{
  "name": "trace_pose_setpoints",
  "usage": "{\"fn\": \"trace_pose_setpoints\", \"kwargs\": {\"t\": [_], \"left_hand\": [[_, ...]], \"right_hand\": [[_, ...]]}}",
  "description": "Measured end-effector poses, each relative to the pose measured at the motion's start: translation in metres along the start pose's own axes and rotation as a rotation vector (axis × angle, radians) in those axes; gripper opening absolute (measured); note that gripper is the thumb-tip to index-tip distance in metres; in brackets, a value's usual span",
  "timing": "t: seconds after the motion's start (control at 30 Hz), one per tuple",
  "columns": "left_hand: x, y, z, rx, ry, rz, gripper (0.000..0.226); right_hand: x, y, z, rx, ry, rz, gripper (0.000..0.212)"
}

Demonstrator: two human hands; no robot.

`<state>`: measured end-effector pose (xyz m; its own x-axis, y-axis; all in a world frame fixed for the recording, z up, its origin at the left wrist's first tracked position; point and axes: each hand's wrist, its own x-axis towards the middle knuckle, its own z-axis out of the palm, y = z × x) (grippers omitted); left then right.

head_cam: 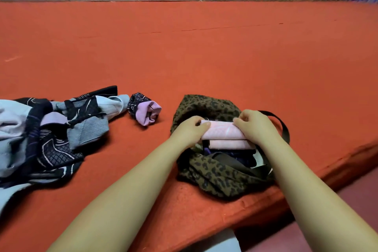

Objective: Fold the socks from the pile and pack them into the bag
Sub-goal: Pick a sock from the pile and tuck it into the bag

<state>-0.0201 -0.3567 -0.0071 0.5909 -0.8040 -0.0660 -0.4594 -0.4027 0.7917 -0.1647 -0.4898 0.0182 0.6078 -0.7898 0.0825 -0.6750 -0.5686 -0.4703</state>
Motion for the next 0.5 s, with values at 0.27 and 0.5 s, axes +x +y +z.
{"fn": "trace_pose_setpoints", "kwargs": {"t": [0.27, 0.5], "left_hand": [[0.002, 0.002, -0.001, -0.019, 0.053, -0.080, 0.049], [-0.048, -0.016, -0.048, -0.285, 0.149, -0.001, 0.032]], "right_hand": [[-0.006, 0.003, 0.010, -0.046, 0.170, -0.050, 0.049], [-0.040, -0.044, -0.003, 0.128, 0.290, -0.203, 0.031]]}}
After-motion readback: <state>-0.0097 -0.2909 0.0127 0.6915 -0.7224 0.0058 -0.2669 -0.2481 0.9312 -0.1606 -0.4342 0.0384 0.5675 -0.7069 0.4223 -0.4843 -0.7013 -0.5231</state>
